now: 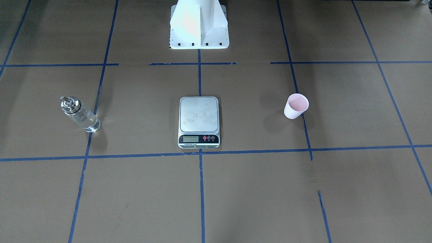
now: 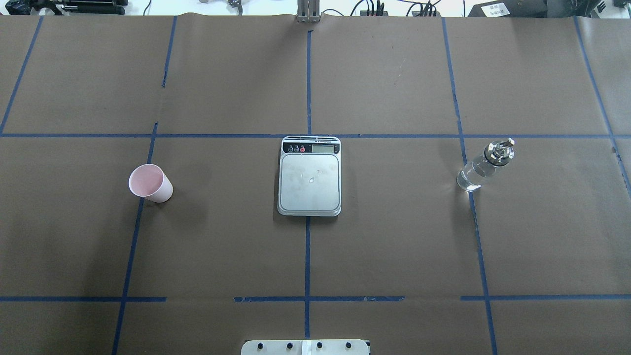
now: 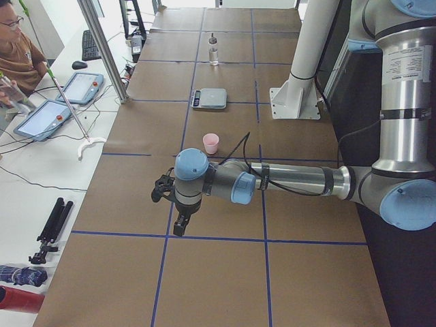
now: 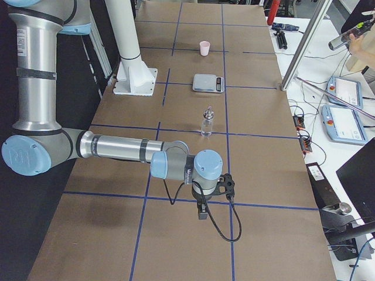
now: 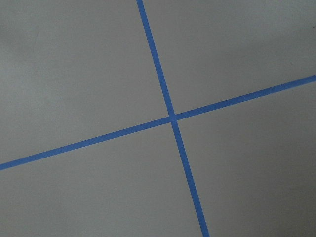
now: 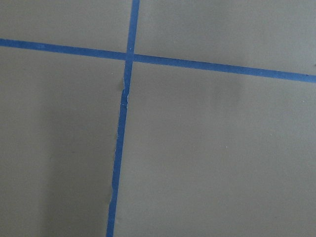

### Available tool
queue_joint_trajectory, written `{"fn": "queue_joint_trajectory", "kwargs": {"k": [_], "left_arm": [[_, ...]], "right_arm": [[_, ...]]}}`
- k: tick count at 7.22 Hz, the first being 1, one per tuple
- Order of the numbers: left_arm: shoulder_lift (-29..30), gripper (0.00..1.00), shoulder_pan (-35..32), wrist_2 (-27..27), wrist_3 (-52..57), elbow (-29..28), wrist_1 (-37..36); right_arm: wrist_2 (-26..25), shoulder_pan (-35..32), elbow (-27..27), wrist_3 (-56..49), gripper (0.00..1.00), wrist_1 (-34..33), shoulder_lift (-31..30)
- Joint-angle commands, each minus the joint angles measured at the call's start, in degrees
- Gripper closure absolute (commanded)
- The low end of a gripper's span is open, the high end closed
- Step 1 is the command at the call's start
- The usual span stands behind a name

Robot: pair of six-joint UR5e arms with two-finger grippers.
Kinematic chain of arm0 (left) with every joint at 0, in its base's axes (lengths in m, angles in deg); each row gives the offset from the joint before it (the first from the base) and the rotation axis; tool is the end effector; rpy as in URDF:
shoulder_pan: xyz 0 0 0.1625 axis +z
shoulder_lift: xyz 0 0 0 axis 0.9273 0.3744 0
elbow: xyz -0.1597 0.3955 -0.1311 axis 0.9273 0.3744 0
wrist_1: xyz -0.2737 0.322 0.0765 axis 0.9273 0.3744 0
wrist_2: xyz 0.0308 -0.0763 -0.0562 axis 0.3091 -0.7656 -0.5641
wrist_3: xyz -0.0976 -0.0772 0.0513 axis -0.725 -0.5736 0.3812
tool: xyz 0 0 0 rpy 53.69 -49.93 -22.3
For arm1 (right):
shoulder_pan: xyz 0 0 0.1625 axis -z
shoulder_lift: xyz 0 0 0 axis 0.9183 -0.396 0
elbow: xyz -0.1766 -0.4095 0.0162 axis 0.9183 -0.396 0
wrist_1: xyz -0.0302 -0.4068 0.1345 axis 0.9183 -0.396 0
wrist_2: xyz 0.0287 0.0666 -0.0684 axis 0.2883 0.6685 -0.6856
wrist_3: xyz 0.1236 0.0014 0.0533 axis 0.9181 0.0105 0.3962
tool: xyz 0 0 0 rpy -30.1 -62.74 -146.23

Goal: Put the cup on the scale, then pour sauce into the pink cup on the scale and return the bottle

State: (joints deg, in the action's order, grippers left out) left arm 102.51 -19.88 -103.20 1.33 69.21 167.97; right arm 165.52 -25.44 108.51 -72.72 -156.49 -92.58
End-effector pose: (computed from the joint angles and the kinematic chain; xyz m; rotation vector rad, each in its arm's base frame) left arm -0.0273 -0.4950 0.6642 0.2515 0.7020 0.2019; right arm 0.0594 -0.4623 0.7365 0.0144 -0.7452 -0.1050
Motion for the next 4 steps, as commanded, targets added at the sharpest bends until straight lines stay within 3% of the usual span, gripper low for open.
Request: {"fn": "queue_joint_trajectory", "kwargs": {"k": [1,4], "left_arm": [[-0.08,0.0,0.0,0.0,0.03,0.02,0.0],[0.09,0.0,0.0,0.0,-0.06,0.81,0.0]], "right_arm": [[0.0,0.0,-0.29,1.73,0.0,0.1,0.6],[0.08,0.0,-0.38,2.02,0.0,0.1,0.17]]}}
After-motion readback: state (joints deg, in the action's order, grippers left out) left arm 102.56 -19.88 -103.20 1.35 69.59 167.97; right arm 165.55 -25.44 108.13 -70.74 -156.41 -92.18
